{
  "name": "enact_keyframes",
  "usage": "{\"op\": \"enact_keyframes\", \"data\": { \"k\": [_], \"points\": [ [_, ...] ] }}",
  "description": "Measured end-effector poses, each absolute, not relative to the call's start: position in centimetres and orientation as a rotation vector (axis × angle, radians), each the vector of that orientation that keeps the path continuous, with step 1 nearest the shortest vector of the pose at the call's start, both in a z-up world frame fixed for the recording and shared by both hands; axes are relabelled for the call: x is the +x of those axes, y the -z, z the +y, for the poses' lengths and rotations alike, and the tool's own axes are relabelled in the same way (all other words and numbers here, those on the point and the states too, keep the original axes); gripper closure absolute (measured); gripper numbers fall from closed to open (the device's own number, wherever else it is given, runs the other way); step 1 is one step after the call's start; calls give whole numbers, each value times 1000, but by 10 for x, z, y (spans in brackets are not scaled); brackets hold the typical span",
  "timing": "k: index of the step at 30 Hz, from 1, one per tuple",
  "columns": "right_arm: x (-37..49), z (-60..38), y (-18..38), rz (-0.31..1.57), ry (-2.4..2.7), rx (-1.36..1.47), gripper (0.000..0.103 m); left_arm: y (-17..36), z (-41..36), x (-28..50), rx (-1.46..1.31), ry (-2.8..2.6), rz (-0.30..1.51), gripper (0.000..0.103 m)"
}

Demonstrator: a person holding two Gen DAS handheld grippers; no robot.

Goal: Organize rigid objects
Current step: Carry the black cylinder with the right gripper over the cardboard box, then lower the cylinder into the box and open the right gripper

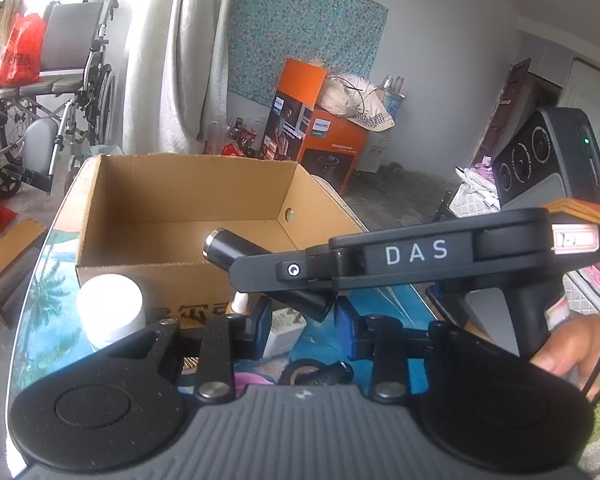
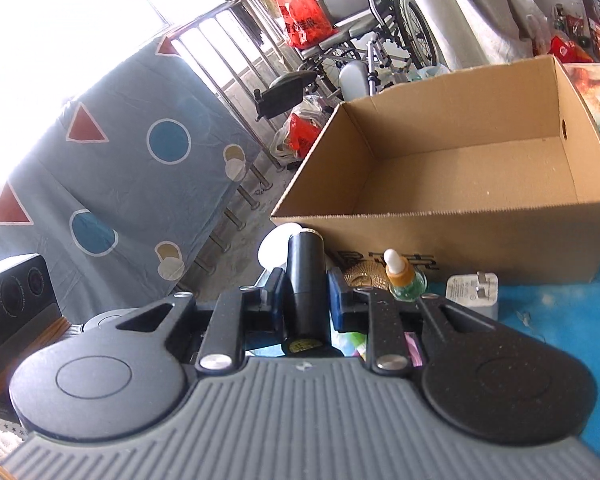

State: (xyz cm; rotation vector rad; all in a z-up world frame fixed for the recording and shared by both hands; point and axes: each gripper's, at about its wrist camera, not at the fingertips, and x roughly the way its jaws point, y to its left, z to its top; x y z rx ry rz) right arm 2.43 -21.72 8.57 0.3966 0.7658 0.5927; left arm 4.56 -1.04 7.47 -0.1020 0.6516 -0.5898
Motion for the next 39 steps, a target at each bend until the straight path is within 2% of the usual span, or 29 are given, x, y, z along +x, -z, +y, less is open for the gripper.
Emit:
{"op": "enact_keyframes", "data": {
  "k": [5, 10, 17, 23, 29, 33, 36, 39],
  "points": [
    [95, -204, -104, 783, -596, 365, 82, -91, -7, 95, -101, 521, 642, 68],
    [191, -189, -89, 956, -585, 389, 82, -92, 5, 144, -102, 435, 678, 68],
    [283, -155, -33, 1198, -519, 377, 82, -88, 40, 138, -171, 401, 671, 68],
    [322, -126, -1, 1386, -569, 307, 82, -89, 51, 127, -168, 382, 663, 66],
    [353, -109, 11, 1420, -547, 250, 80, -90, 57, 123, -163, 372, 640, 66],
    [369, -109, 20, 1411, -527, 316, 78, -86, 56, 125, -154, 370, 650, 66],
    [372, -111, 25, 1406, -498, 340, 74, -82, 57, 124, -151, 367, 657, 66],
    [372, -119, 27, 1398, -474, 374, 62, -82, 58, 122, -154, 367, 656, 64]
  ]
}}
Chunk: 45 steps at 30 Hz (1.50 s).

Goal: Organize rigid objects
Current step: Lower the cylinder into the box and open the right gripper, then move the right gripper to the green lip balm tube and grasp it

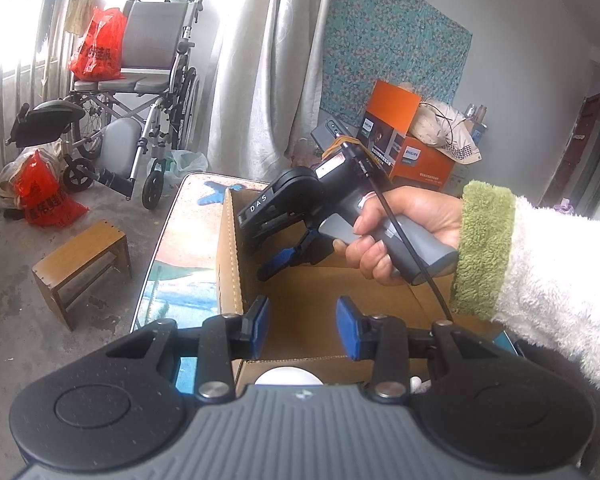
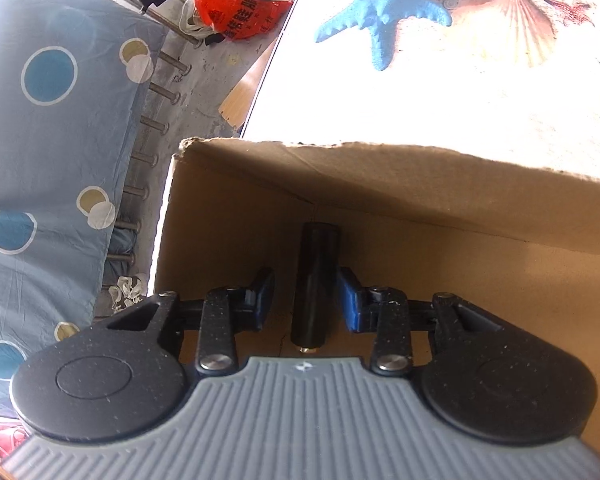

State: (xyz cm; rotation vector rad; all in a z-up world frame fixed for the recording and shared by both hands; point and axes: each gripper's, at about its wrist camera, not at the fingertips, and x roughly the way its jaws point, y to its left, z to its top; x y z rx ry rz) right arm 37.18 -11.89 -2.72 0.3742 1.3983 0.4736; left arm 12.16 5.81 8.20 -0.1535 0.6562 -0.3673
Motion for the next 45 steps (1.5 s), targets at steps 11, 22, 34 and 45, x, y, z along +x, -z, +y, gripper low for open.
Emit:
{"op": "enact_keyframes", "data": {
  "k": [11, 22, 34, 45],
  "points": [
    [336, -148, -17, 1272, -495, 414, 53, -89, 54, 99, -135, 390, 621, 59],
    [139, -228, -128, 889, -627, 360, 53, -66, 31, 43, -74, 553, 702, 51],
    [7, -232, -11, 917, -599, 404, 58, 15, -20, 25, 32, 519, 862, 61],
    [26, -209, 21, 997, -585, 340, 77, 27, -27, 44, 30, 515, 903, 71]
  ]
}}
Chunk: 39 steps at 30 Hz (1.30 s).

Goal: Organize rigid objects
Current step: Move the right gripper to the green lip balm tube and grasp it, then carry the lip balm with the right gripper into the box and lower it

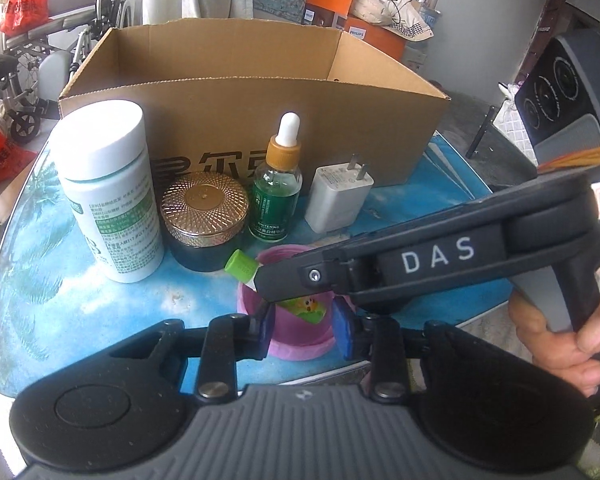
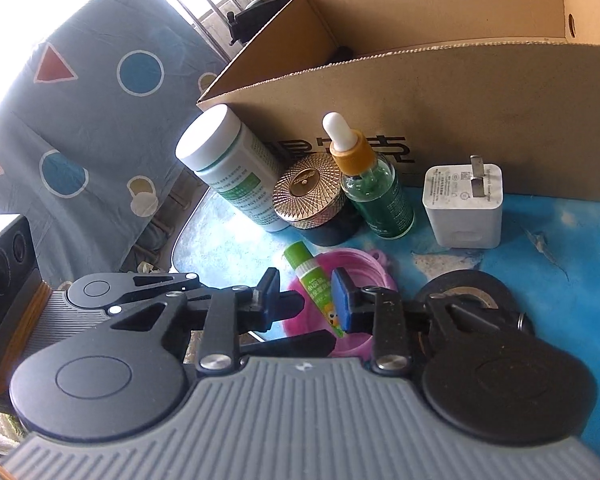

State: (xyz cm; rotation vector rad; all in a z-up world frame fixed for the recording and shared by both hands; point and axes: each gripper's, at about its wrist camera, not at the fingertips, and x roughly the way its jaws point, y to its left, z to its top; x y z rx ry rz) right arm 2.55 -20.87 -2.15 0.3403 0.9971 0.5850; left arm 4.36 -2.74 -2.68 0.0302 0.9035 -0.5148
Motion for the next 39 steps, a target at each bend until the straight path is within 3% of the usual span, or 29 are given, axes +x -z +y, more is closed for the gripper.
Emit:
{"op": "enact_keyframes", "data": {
  "k": [8, 19, 29, 35, 39],
  "points": [
    [37, -207, 39, 1030, -588, 390, 85, 38, -30, 51, 37, 505, 922, 73],
    [22, -215, 27, 947, -585, 451, 88, 14, -29, 41, 62, 489, 861, 80],
    [9, -215, -42, 753, -637, 425, 88, -56, -25, 24, 107, 459, 696, 80],
    [41, -215, -92, 678, -669, 381, 88, -99, -29, 60, 95, 453, 663, 79],
    [91, -221, -112, 737, -684, 413, 88, -114, -26, 101, 69, 455, 711, 79]
  ]
}}
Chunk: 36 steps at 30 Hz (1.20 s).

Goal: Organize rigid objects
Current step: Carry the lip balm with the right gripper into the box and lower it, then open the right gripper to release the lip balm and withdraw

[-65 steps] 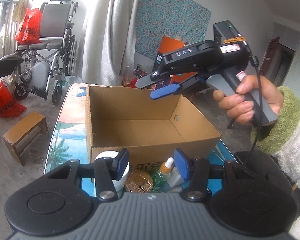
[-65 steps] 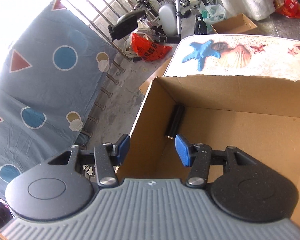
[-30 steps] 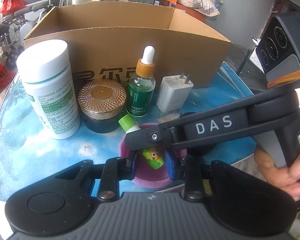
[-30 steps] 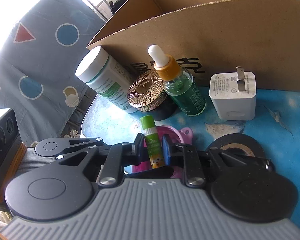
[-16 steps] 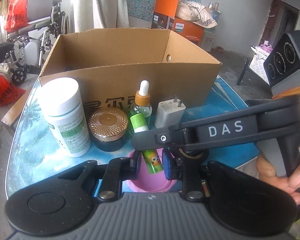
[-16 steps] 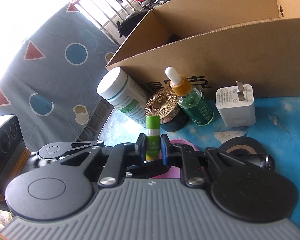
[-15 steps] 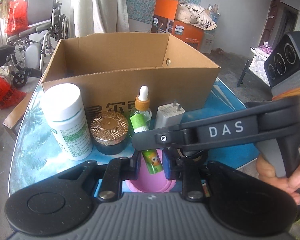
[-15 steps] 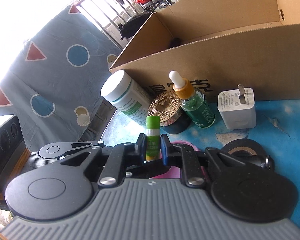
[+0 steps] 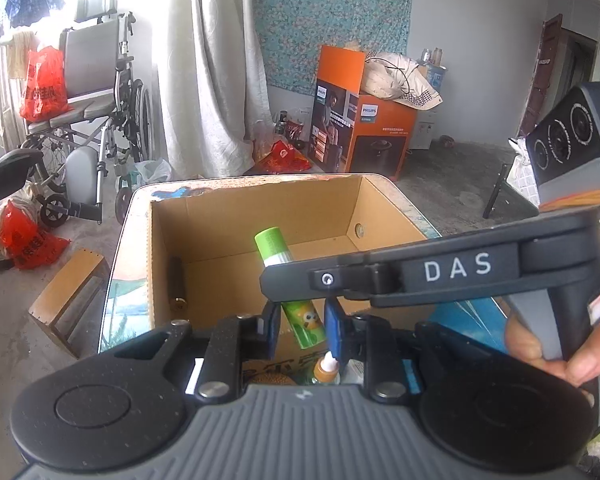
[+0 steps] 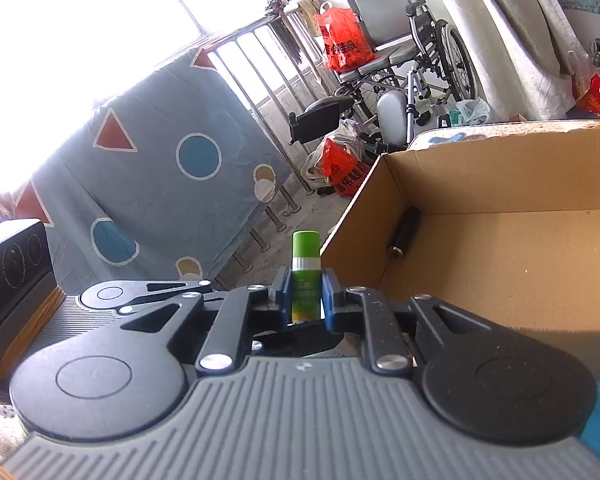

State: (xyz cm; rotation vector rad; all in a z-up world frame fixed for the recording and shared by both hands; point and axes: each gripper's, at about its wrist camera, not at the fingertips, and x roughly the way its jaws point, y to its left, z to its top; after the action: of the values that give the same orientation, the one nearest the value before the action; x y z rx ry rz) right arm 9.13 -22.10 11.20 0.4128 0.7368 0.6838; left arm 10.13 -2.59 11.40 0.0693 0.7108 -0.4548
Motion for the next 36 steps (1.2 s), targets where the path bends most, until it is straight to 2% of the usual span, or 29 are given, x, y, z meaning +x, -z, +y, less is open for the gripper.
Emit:
{"op": "enact_keyframes", "data": {
  "k": [5, 9, 17, 24, 31, 36],
  "points": [
    [167, -222, -108, 905, -679, 497, 88, -103, -21, 158, 62, 443, 810, 79],
    [212, -214, -81, 1041, -644, 525, 88, -83, -14, 188, 76, 402, 875, 74],
    [259, -188, -8, 1262, -569, 515, 89, -64, 10, 202, 69, 344, 912, 69],
    [287, -159, 27, 1411, -556, 479, 86, -67, 19, 202, 47, 335, 898, 67],
    [284, -157, 14, 1357, -545, 486, 77, -76, 26, 192, -1, 342, 863, 65],
    [251, -180, -15, 1257, -556, 517, 74, -89, 31, 168, -21, 365, 816, 57]
  ]
}}
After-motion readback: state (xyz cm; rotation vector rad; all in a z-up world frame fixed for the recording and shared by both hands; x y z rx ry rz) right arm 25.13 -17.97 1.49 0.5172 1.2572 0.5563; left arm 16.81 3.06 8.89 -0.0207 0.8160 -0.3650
